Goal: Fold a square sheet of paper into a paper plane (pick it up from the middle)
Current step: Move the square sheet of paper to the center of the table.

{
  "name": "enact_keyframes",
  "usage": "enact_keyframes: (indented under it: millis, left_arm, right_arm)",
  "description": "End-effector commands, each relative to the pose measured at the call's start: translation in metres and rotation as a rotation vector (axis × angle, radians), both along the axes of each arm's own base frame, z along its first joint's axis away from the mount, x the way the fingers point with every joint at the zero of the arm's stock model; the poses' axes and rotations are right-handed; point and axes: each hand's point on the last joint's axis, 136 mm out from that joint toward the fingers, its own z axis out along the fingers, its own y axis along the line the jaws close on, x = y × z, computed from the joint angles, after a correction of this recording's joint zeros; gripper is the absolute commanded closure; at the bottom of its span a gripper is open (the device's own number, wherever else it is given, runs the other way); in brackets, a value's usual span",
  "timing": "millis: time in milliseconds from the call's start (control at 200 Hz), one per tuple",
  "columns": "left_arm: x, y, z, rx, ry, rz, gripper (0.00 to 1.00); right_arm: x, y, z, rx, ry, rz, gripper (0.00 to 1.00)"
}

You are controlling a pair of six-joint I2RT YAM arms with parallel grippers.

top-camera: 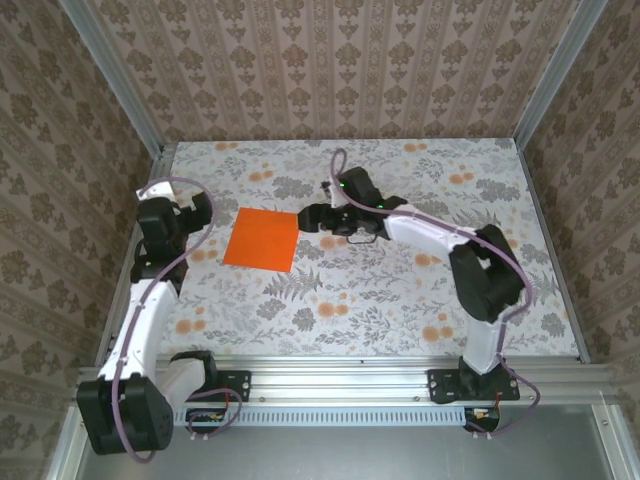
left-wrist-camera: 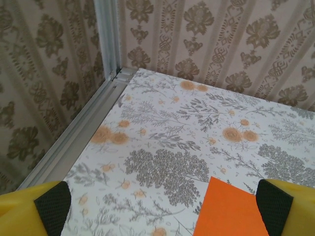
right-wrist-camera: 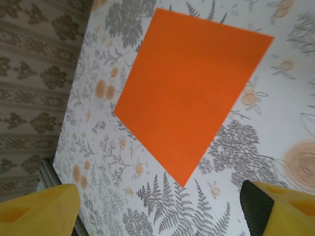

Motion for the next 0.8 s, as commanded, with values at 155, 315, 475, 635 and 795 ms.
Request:
enact_keyframes:
  millis: [155, 315, 475, 635, 795]
  left_arm:
    - [-0.07, 0.014, -0.043, -0.226, 0.123, 0.189, 0.0]
    - [-0.084, -0.013, -0.043, -0.296, 0.098, 0.039, 0.0]
    - [-0.097, -0.035, -0.04, -0.352, 0.057, -0.084, 0.0]
    - [-0.103, -0.051, -0.043, -0.388, 0.099, -0.16, 0.0]
    - [-0.109, -0.067, -0.049, -0.434, 0.172, -0.236, 0.0]
  right_arm:
    - [0.009, 0.065, -0.035, -0.096, 0.064, 0.049, 0.17]
    - [0.013, 0.096, -0.057, -0.116, 0.098, 0.08, 0.18]
    - [0.013, 0.118, -0.08, -0.132, 0.141, 0.103, 0.19]
    - [0.014, 0.116, -0.105, -0.193, 0.172, 0.092, 0.19]
    - [0.0, 0.082, -0.129, -0.359, 0.183, 0.12, 0.19]
